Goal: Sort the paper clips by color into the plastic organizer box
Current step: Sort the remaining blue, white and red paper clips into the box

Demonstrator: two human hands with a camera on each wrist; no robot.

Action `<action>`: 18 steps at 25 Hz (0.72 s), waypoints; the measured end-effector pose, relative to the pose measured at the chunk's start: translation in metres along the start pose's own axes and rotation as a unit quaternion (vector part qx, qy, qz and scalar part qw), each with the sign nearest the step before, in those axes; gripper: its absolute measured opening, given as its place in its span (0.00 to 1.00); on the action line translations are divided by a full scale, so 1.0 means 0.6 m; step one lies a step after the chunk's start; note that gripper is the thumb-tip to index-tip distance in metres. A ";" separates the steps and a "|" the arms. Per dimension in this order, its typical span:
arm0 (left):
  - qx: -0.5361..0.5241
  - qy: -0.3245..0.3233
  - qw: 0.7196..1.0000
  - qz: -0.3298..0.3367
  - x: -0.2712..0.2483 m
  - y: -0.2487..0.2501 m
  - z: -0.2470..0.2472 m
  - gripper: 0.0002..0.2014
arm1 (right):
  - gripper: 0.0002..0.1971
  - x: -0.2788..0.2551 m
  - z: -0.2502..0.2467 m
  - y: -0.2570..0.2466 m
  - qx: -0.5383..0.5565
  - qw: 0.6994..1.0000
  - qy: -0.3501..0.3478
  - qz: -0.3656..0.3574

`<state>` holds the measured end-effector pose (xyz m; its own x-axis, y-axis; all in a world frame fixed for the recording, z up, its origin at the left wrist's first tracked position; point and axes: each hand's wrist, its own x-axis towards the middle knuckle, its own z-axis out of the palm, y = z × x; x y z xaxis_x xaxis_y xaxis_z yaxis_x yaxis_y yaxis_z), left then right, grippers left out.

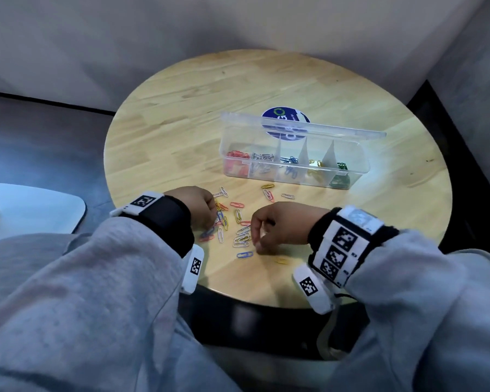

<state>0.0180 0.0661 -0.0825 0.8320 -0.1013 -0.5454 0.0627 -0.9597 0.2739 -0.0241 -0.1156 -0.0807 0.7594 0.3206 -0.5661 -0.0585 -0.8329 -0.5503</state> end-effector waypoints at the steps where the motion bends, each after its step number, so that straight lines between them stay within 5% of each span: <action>1: 0.004 -0.010 1.000 0.001 0.000 0.002 -0.001 0.06 | 0.05 0.004 0.008 -0.009 -0.054 0.998 -0.006 -0.009; 5: 0.008 -0.032 0.999 -0.004 0.008 0.007 -0.003 0.06 | 0.09 0.016 0.034 -0.030 -0.192 0.981 -0.001 -0.029; 10: -0.020 -0.028 0.999 -0.008 0.010 0.009 -0.002 0.04 | 0.03 0.021 0.040 -0.029 -0.230 0.972 0.022 -0.028; 18: 0.000 -0.020 1.000 0.008 0.010 0.011 -0.006 0.04 | 0.08 0.013 -0.008 0.005 -0.011 0.998 0.047 0.035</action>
<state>0.0253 0.0600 -0.0812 0.8106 -0.1263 -0.5719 0.0498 -0.9581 0.2822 -0.0151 -0.1177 -0.0836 0.8116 0.2179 -0.5421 -0.1001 -0.8623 -0.4964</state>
